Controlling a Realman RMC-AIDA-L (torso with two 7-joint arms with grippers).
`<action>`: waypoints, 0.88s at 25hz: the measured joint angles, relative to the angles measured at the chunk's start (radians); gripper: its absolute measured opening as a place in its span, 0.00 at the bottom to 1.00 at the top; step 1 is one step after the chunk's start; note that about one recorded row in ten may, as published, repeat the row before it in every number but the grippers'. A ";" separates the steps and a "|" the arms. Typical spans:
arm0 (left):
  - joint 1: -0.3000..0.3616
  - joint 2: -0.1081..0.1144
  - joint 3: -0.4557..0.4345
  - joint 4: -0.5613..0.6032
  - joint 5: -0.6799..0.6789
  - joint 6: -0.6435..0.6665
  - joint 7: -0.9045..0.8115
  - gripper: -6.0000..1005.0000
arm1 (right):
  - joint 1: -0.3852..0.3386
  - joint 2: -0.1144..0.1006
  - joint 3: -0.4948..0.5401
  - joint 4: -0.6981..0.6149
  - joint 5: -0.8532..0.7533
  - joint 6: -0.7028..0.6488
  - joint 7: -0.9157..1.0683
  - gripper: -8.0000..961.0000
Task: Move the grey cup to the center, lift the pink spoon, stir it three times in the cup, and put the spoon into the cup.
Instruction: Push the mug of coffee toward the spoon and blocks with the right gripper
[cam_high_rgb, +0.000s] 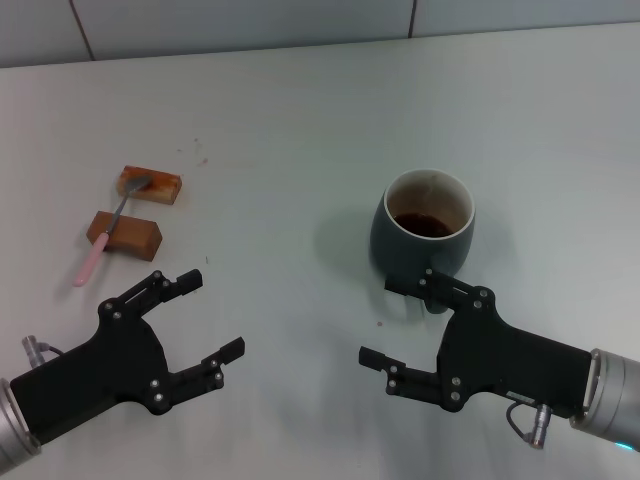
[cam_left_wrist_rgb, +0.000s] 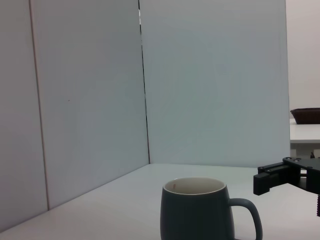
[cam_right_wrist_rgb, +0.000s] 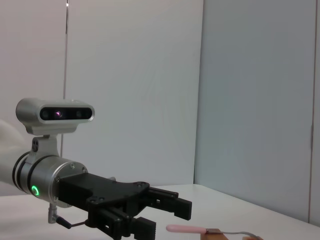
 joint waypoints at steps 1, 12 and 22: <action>0.000 0.000 0.000 0.000 0.000 0.000 0.000 0.84 | 0.000 0.000 0.000 0.000 0.000 0.000 0.000 0.82; 0.000 0.000 0.000 0.000 0.000 0.001 0.000 0.84 | -0.002 0.000 0.004 0.003 0.002 -0.008 0.004 0.78; 0.000 -0.002 0.000 0.000 0.000 0.006 -0.001 0.84 | -0.081 -0.001 0.166 -0.033 0.205 -0.126 -0.028 0.75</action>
